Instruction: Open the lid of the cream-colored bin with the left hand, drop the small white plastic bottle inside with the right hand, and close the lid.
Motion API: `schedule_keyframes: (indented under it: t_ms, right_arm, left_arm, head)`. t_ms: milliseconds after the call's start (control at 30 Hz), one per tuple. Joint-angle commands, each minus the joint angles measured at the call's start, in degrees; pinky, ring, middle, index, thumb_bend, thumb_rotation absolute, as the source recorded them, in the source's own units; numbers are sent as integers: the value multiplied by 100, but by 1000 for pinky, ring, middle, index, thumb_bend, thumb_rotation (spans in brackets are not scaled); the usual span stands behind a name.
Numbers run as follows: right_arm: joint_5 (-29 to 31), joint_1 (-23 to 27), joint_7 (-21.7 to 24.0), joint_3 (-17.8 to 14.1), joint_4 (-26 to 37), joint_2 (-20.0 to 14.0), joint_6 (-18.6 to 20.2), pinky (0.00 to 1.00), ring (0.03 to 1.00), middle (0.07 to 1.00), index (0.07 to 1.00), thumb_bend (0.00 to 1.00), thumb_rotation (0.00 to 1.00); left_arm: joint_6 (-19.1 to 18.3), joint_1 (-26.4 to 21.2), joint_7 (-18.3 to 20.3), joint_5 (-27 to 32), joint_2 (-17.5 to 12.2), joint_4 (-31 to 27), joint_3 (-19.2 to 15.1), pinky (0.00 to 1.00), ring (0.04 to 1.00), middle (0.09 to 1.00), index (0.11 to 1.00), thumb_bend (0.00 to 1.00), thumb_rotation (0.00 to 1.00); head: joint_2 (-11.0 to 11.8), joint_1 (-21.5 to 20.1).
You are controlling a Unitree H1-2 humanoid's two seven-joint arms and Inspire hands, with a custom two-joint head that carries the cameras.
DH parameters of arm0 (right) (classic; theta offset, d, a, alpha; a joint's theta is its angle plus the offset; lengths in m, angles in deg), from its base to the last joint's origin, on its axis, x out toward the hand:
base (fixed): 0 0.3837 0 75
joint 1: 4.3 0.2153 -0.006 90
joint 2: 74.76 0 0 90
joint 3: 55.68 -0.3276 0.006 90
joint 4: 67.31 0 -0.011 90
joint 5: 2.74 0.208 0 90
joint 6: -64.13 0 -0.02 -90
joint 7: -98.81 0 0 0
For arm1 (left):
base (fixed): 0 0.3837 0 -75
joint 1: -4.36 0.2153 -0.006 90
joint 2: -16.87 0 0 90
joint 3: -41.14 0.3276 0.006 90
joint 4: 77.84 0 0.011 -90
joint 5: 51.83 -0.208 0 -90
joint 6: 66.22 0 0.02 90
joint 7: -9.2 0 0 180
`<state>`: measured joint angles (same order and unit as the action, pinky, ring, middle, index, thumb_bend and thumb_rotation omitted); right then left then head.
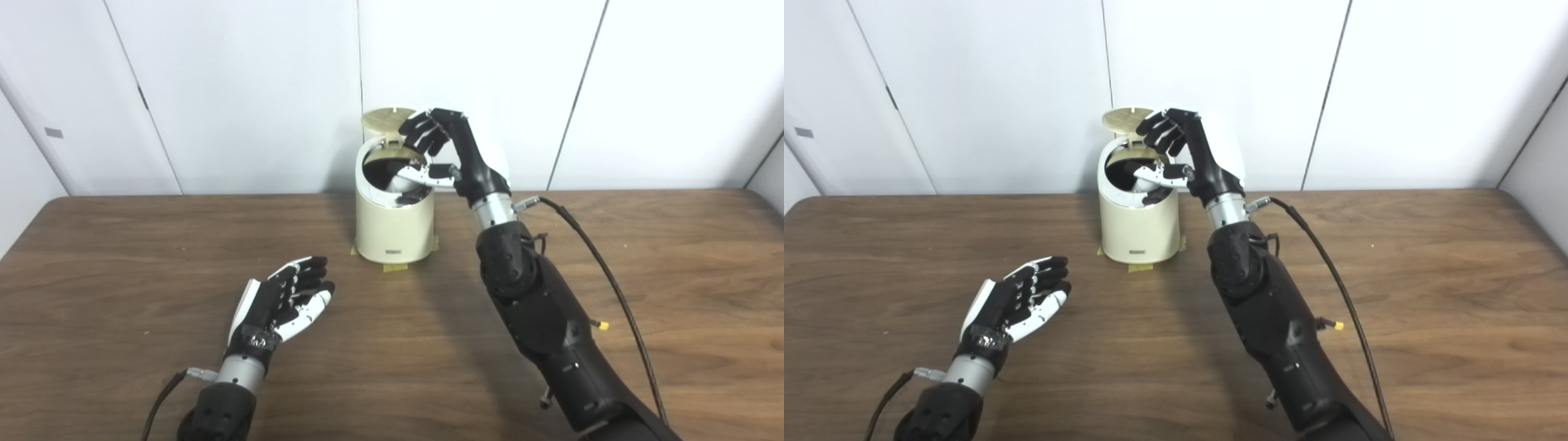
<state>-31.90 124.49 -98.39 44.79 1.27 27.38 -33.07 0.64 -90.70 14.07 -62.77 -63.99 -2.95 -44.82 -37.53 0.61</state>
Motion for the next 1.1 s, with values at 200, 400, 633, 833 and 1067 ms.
schedule_keyframes:
  t_ms: [200,400,633,833,1067]
  right_arm:
    - [131,-385,127,-299,1012,-286,-3,352,432,487,498,503,0]
    - [687,-1238,580,-701,1828,-336,572,372,417,486,538,513,0]
    - [1593,-2054,1311,-1136,2824,-351,1659,490,587,635,501,500,150]
    - [2646,-2514,1720,-1475,2998,-291,1786,697,804,827,812,582,599]
    - [3713,-3141,2345,-1630,2947,-360,1364,879,988,996,994,695,960]
  left_arm:
    - [81,-222,-99,0,29,-89,-84,758,792,789,803,426,290]
    - [92,-310,-66,109,-16,-39,-218,765,789,787,806,423,317]
    - [6,-492,-8,321,-85,-23,-391,757,795,802,818,441,355]
    - [-44,-701,5,215,-263,4,-337,767,787,790,823,433,362]
    - [135,-1160,105,261,-533,186,-310,761,798,813,840,429,313]
  head:
    - [15,-1]
    - [34,-43]
    - [28,-52]
    - [57,-73]
    - [108,-74]
